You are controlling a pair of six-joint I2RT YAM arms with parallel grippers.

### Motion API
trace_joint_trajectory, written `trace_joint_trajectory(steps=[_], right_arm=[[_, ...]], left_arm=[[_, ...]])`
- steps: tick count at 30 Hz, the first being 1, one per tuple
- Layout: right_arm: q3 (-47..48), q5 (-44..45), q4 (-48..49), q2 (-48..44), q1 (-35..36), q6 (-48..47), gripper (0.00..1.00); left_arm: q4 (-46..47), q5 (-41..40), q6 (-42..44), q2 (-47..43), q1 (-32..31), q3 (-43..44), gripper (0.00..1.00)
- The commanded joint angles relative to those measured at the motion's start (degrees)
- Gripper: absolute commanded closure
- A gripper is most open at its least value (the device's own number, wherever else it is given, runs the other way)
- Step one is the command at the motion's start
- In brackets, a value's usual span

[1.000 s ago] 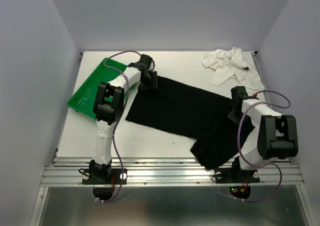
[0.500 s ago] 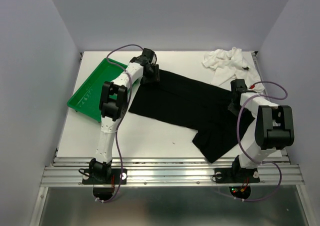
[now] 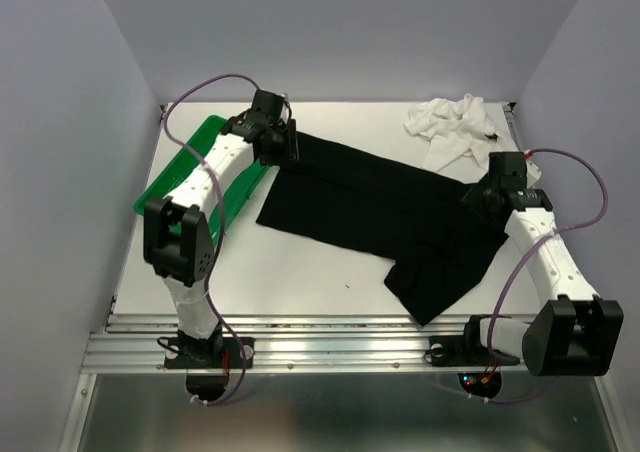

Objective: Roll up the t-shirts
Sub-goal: Fold the T-shirt at the center of the board.

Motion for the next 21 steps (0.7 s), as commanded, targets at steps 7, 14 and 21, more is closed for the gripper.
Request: trace_joint_trajectory(steps=[7, 14, 21], right_arm=[[-3.97, -12.71, -8.36, -10.59, -0.13, -2.82, 0.45], [-7.67, -18.6, -8.1, -12.88, 0.92, -2.99, 0.44], [-6.09, -19.92, -10.56, -14.29, 0.92, -4.13, 0.43]], left_arm=[[7.98, -7.92, -6.98, -22.11, 1.1, -34.92, 0.41], [14.47, -9.15, -12.43, -23.71, 1.99, -42.32, 0.39], [16.77, -12.75, -14.45, -17.82, 2.51, -40.57, 0.4]])
